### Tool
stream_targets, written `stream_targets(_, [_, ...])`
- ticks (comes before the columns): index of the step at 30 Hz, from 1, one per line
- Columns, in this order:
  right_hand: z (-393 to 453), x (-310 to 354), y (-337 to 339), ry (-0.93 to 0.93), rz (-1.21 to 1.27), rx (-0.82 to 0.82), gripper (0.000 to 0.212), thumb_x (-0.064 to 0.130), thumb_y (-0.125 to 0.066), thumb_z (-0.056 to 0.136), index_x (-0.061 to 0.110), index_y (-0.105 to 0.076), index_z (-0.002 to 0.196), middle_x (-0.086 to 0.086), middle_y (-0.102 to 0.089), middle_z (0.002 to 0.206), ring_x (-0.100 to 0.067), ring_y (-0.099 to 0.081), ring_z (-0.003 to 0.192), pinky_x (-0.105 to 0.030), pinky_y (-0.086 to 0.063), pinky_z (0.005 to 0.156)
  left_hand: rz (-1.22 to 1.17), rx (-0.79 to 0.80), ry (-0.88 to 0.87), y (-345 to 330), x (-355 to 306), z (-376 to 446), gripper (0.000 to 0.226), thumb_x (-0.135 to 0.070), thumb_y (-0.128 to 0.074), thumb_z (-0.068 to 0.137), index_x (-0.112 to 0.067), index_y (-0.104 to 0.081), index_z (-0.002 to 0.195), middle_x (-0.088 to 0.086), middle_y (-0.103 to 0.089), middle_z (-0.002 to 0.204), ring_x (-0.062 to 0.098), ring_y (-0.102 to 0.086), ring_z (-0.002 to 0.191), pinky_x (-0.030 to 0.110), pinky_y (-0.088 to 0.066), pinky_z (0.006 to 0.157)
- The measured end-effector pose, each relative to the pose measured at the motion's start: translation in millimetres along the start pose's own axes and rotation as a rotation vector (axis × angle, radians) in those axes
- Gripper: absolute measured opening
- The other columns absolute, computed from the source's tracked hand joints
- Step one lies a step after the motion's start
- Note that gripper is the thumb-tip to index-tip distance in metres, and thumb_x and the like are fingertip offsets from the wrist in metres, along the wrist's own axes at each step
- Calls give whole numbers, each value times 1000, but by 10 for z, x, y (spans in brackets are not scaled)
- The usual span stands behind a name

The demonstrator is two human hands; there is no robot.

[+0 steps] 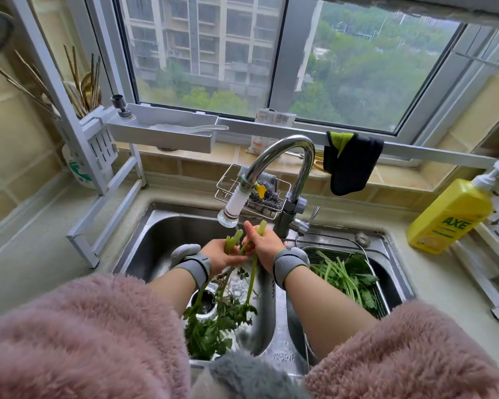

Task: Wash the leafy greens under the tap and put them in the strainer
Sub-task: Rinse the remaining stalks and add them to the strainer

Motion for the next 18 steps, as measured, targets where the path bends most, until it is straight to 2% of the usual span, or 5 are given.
stream_targets(6, [2, -14, 17, -32, 256, 29, 31, 34, -41, 97, 11, -53, 79, -1, -49, 62, -1, -39, 40, -12, -34, 43, -35, -17, 109, 110, 147, -16, 28, -22, -68, 84, -16, -50, 64, -2, -39, 56, 12, -33, 51, 22, -32, 49])
stream_targets(9, [4, -16, 63, -19, 267, 60, 25, 23, -46, 97, 3, -60, 103, -1, -51, 65, -4, -34, 44, -13, -30, 45, -3, 20, 168, 154, 213, -37, 26, -27, -69, 83, -17, -52, 66, -1, -40, 57, 13, -34, 53, 24, -33, 52])
stream_targets(12, [-29, 7, 31, 35, 214, 114, 23, 10, -52, 94, 0, -62, 112, -1, -55, 69, -3, -41, 49, -14, -32, 48, 15, 77, 181, 126, 218, -63, 24, -26, -68, 84, -15, -57, 66, -1, -41, 56, 13, -35, 53, 24, -31, 52])
stream_targets(15, [-33, 21, 9, 93, 18, 97, 20, 7, -55, 92, -1, -65, 107, 0, -60, 74, -5, -52, 64, -10, -39, 50, -13, 111, 195, 94, 226, -87, 24, -26, -66, 86, -14, -59, 66, -2, -40, 53, 12, -33, 50, 23, -29, 49])
stream_targets(18, [-30, 43, 1, 112, -8, 94, 27, 8, -54, 93, 6, -60, 118, -1, -59, 72, -7, -55, 64, -10, -40, 51, -70, 152, 214, 69, 212, -101, 24, -22, -63, 89, -13, -58, 67, -2, -43, 54, 11, -35, 50, 22, -30, 49])
Point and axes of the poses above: each hand's wrist, its own z-axis towards the middle knuckle, its own y-axis out of the back of the hand, x = y × z, the point moved 5 cm from there along z, towards the middle knuckle
